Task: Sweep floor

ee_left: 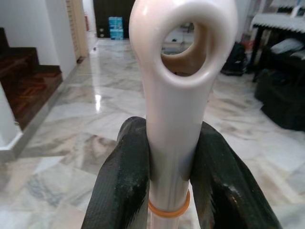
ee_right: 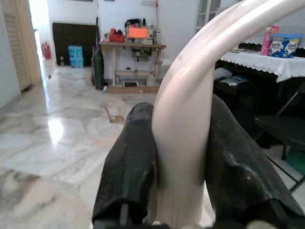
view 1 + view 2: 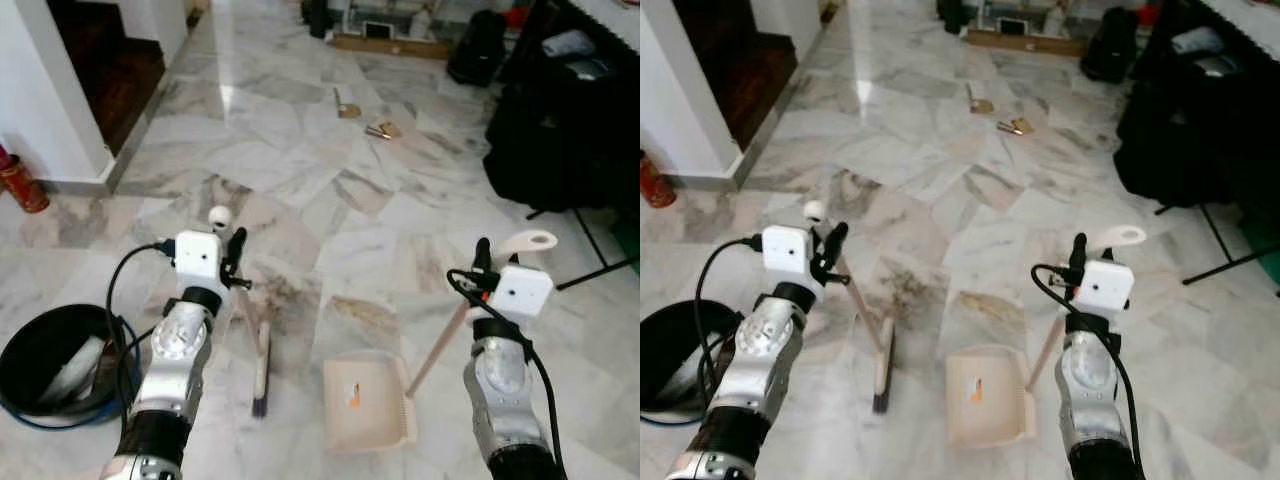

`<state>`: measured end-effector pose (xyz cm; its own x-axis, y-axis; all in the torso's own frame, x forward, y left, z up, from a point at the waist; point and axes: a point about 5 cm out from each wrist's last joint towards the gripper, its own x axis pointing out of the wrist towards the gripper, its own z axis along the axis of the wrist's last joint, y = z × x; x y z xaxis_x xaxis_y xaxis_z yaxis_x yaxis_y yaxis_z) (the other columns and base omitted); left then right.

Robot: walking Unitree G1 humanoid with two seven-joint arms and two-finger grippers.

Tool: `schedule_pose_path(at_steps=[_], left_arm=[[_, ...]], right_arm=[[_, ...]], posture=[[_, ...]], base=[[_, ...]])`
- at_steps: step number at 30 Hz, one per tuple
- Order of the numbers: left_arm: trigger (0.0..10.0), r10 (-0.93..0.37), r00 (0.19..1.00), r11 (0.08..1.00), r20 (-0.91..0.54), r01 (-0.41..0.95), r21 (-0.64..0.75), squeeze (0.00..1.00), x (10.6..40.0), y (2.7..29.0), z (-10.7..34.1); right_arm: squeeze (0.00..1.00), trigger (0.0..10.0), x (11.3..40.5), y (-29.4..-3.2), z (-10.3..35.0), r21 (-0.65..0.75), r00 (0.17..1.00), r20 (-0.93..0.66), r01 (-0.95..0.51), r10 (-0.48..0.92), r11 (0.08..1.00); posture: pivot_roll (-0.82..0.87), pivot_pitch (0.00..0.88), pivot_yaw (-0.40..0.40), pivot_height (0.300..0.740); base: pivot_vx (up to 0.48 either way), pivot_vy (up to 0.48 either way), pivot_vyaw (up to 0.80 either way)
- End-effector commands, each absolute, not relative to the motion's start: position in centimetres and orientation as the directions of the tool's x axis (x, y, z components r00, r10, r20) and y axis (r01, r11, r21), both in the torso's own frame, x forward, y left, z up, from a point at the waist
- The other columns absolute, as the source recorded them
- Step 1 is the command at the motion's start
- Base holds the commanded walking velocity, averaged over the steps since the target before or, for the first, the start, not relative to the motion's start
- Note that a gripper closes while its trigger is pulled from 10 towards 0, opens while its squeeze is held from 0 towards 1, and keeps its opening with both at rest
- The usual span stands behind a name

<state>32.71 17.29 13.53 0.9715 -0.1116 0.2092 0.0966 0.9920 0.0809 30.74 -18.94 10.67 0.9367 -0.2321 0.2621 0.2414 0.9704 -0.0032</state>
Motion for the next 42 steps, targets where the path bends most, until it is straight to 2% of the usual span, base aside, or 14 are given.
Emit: schedule_pose_path(at_steps=[1, 42], left_arm=[[10.0, -0.146, 0.957, 0.988, 0.252, 0.13, 0.081, 0.0, 32.88, 15.99, 14.26], [10.0, -0.141, 0.957, 0.989, 0.255, 0.126, 0.077, 0.0, 32.95, 16.01, 14.3]], right_arm=[[0.0, 10.0, 30.57, -19.98, 11.34, -0.005, 0.919, 0.297, 0.274, -0.26, 0.962], [0.0, 10.0, 30.68, -19.63, 11.82, -0.003, 0.921, 0.304, 0.255, -0.242, 0.967]], posture=[[0.13, 0.096, -0.085, 0.74], [0.13, 0.132, -0.086, 0.74]], base=[[0.352, 0.0, 0.0], [0.35, 0.0, 0.0]])
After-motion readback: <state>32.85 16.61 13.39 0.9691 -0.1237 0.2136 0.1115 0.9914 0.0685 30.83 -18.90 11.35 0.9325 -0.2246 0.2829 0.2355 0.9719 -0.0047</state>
